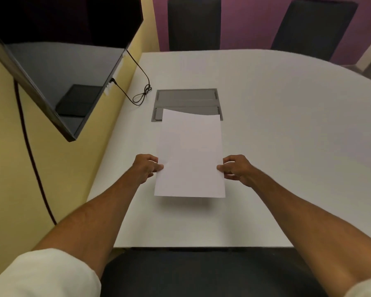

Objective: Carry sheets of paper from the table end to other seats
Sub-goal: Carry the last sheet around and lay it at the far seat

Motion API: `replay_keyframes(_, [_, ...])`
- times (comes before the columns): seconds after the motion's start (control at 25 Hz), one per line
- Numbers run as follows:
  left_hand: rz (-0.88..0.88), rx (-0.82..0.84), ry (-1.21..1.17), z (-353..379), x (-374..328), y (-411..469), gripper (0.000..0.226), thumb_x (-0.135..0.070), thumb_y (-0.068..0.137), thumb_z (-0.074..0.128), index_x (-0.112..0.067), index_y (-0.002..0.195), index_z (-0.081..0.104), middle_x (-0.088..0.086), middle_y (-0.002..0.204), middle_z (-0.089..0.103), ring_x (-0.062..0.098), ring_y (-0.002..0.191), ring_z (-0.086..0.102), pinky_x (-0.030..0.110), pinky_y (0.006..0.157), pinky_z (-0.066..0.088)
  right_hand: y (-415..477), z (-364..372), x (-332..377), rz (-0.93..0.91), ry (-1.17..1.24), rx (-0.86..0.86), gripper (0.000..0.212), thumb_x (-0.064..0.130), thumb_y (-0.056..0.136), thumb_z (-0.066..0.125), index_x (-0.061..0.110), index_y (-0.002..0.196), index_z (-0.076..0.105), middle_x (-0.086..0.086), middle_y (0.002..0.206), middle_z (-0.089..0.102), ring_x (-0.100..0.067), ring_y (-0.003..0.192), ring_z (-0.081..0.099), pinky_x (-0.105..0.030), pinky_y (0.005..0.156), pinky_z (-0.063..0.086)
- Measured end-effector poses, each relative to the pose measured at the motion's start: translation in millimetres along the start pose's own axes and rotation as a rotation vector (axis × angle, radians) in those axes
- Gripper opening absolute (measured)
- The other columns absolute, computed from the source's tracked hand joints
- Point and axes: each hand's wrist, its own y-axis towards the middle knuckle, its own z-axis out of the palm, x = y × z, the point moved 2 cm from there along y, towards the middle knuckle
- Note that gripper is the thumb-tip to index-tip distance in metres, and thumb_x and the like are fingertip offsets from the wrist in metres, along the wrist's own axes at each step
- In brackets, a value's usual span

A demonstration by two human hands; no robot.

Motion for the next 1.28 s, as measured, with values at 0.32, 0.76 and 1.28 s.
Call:
replay_keyframes(0.32, [-0.147,-0.050,0.081,29,57,59,0.025,0.006,0.072,0.075,-0.013,0.076,0.060,0.012,0.093,0.065,0.023,0.079,0.060,0.027,0.057,0.041,64,26,-61,0.065,-0.086,-0.114,0.021,-0.007,0.076,0.071,0.003,0.093,0.061,-0.017,0.093,0.065,-0.027,0.078,0.062,-0.027,0.060,0.052])
replay_keyframes(0.76, [-0.152,-0.081,0.204,50,102,87,0.025,0.003,0.067,0.079,-0.012,0.083,0.066,0.011,0.085,0.063,0.018,0.055,0.050,0.020,0.054,0.040,84,35,-114,-0.070,-0.429,-0.138,0.034,0.000,0.077,0.070,0.004,0.108,0.056,-0.008,0.076,0.057,-0.025,0.072,0.056,-0.040,0.072,0.054])
replay_keyframes(1.28, [0.037,-0.091,0.371,52,117,93,0.034,0.001,0.068,0.076,-0.010,0.090,0.052,0.019,0.087,0.057,0.029,0.068,0.055,0.042,0.073,0.054,89,39,-137,-0.221,-0.670,-0.193,0.046,0.007,0.083,0.062,0.017,0.125,0.047,-0.002,0.097,0.043,-0.019,0.087,0.045,-0.025,0.074,0.036])
